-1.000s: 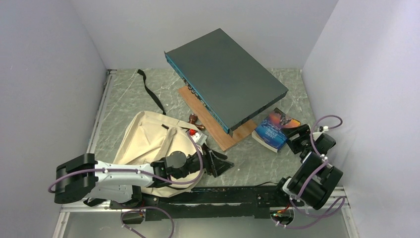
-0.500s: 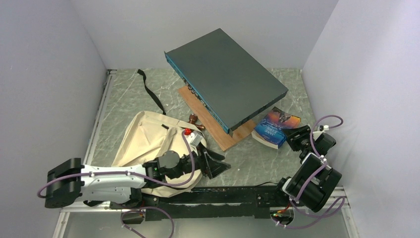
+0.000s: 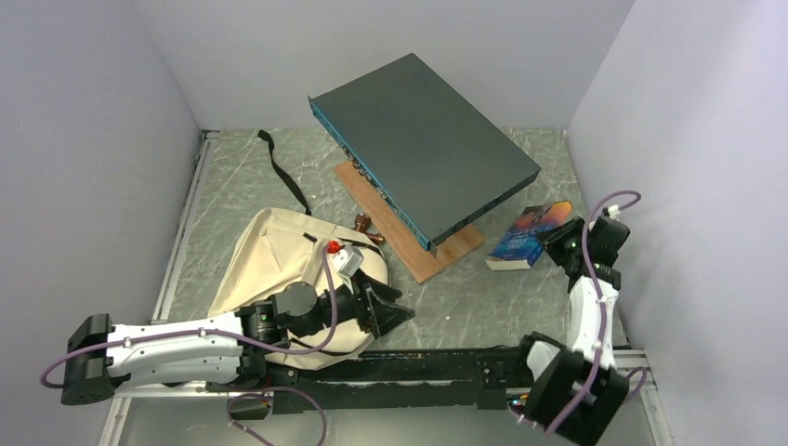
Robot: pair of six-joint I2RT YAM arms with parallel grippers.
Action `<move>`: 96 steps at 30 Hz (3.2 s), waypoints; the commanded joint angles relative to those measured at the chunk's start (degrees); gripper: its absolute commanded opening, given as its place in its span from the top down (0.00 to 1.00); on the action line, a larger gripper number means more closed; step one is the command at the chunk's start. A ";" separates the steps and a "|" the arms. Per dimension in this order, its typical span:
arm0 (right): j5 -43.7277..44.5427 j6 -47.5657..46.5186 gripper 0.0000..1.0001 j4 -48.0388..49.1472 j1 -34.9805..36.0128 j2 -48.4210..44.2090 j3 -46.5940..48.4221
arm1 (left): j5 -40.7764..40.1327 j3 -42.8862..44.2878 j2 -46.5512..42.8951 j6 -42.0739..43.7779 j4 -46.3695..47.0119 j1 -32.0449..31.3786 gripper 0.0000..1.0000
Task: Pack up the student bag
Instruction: Pick up the book from the center of the board.
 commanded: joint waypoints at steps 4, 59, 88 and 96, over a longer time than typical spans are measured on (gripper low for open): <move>16.92 -4.79 1.00 -31.55 12.99 -12.09 15.28 | -2.81 9.55 -5.85 3.90 -17.27 0.06 0.18; -45.56 -1.58 1.00 -31.95 55.06 -35.15 7.35 | 59.67 3.95 20.40 -5.78 19.75 22.74 0.13; -31.75 30.73 0.18 6.28 55.01 -40.01 -11.79 | 54.76 -2.99 6.13 -28.41 28.38 41.75 1.00; -29.15 42.67 0.20 22.08 55.01 -44.71 -19.00 | 46.73 -7.04 8.93 -39.47 40.83 42.84 1.00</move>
